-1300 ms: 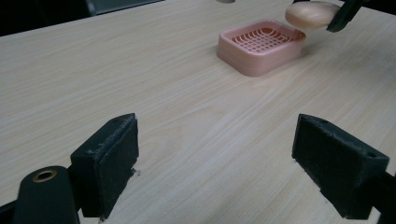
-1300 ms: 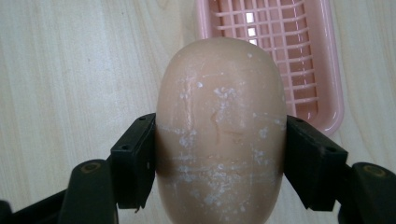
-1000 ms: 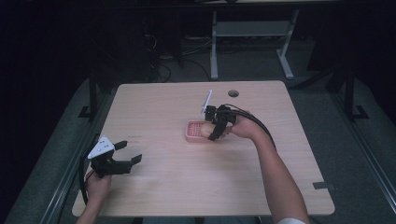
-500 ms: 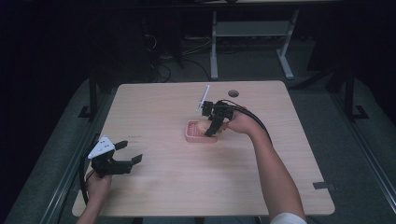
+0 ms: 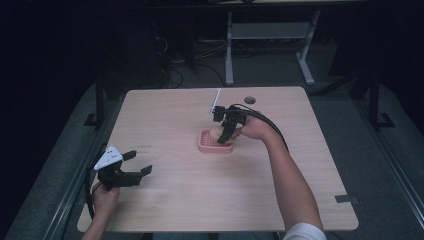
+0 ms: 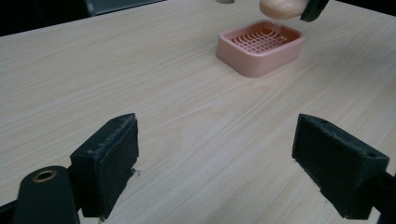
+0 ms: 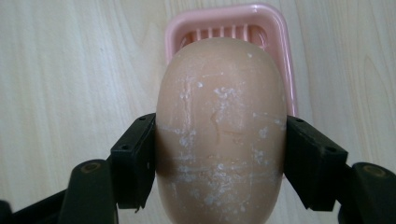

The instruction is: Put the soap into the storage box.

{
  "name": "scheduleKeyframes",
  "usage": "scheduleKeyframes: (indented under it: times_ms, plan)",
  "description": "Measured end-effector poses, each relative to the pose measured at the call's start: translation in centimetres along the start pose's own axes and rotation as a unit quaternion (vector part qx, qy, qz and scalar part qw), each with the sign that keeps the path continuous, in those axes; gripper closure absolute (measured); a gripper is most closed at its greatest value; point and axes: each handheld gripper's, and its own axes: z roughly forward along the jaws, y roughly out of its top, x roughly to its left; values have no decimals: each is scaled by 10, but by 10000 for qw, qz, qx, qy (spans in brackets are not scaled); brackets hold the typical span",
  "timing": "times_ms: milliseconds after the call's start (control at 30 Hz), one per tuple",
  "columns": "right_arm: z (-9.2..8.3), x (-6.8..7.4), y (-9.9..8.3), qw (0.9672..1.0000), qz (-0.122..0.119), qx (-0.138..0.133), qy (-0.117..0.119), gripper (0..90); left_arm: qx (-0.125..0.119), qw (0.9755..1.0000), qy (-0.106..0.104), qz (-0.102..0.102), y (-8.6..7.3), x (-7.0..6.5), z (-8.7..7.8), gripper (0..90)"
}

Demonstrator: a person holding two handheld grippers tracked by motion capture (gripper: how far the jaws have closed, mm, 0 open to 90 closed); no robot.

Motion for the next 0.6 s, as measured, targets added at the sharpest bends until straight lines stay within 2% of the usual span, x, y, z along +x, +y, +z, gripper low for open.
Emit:
scheduleKeyframes:
  times_ms: [233, 600]
  plan:
    - [2, -2, 9, 10000, -25, 3, -1, 319, 6, 10000, -10, 7, 0, 0, 0, 143]
    - [17, -3, 15, 9999, 24, 86, 78, 318, 14, 10000, -26, -12, 0, -1, 1, 143]
